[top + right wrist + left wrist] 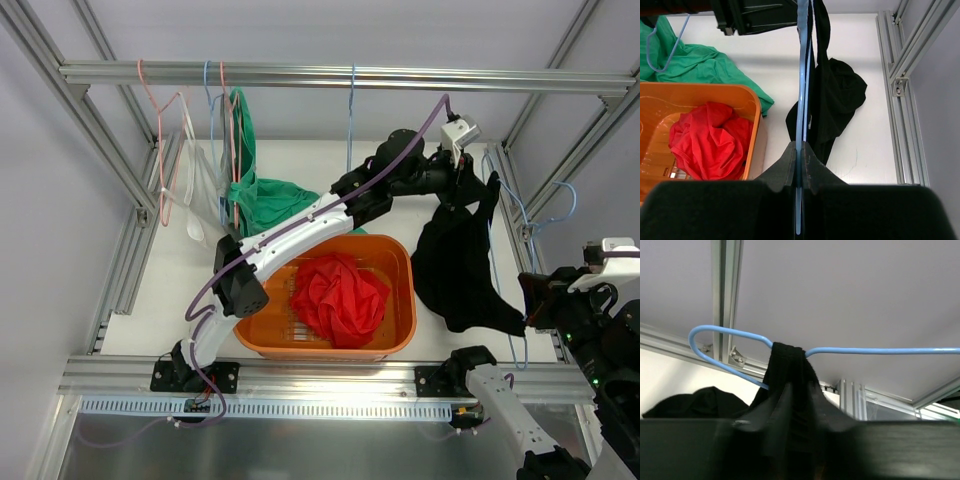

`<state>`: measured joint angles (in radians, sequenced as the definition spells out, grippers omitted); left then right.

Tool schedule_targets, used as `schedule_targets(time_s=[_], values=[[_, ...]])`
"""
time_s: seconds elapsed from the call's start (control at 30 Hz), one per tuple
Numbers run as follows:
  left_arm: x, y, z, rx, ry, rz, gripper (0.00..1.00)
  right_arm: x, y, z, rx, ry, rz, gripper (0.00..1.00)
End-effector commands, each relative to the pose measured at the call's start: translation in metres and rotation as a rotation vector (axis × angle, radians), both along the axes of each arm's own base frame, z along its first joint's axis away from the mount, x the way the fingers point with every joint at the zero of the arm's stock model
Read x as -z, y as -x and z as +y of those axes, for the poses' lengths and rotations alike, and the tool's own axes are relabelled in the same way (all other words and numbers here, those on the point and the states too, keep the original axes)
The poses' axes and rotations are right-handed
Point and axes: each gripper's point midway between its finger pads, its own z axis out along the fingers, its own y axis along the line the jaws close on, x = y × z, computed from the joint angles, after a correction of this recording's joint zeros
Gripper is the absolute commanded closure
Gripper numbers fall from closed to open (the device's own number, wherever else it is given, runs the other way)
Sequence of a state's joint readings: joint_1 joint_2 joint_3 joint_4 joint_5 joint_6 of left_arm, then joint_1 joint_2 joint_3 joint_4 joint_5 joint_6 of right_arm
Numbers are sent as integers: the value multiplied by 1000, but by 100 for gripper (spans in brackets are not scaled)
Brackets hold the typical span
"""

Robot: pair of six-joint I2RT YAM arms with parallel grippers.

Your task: Remove the tank top from the hanger

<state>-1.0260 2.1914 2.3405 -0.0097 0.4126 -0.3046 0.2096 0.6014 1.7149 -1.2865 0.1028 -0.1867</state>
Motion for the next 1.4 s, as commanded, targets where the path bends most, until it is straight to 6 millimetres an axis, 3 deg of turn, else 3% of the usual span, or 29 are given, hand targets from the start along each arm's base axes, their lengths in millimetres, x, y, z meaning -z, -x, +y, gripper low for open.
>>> schedule_targets(time_s=[0.0, 0.07, 0.33, 0.57, 0.87, 1.03, 1.23, 1.33, 1.37], values=[[-9, -2, -2, 8, 44, -19, 89, -15, -6, 7, -36, -19, -40, 100], [-12, -4, 0, -6, 48, -25, 100, -13, -6, 7, -33, -18, -37, 100], [-31, -24, 16, -159, 70, -57, 100, 6, -6, 6, -35, 5, 2, 100], [-36, -55, 30, -365, 90, -8, 100, 21, -4, 7, -44, 7, 42, 100], [-45, -80, 51, -551, 123, 12, 100, 46, 1, 7, -53, 14, 92, 100], [-48, -96, 59, -632, 137, 14, 100, 42, 12, 13, -107, 6, 54, 100], [-41, -112, 64, -670, 146, 48, 100, 21, 27, 13, -135, -14, -70, 100], [-44, -110, 58, -607, 164, 72, 100, 14, 28, 22, -189, -25, -115, 100], [-43, -100, 49, -529, 162, 71, 100, 11, 25, 20, -171, -30, -130, 100]])
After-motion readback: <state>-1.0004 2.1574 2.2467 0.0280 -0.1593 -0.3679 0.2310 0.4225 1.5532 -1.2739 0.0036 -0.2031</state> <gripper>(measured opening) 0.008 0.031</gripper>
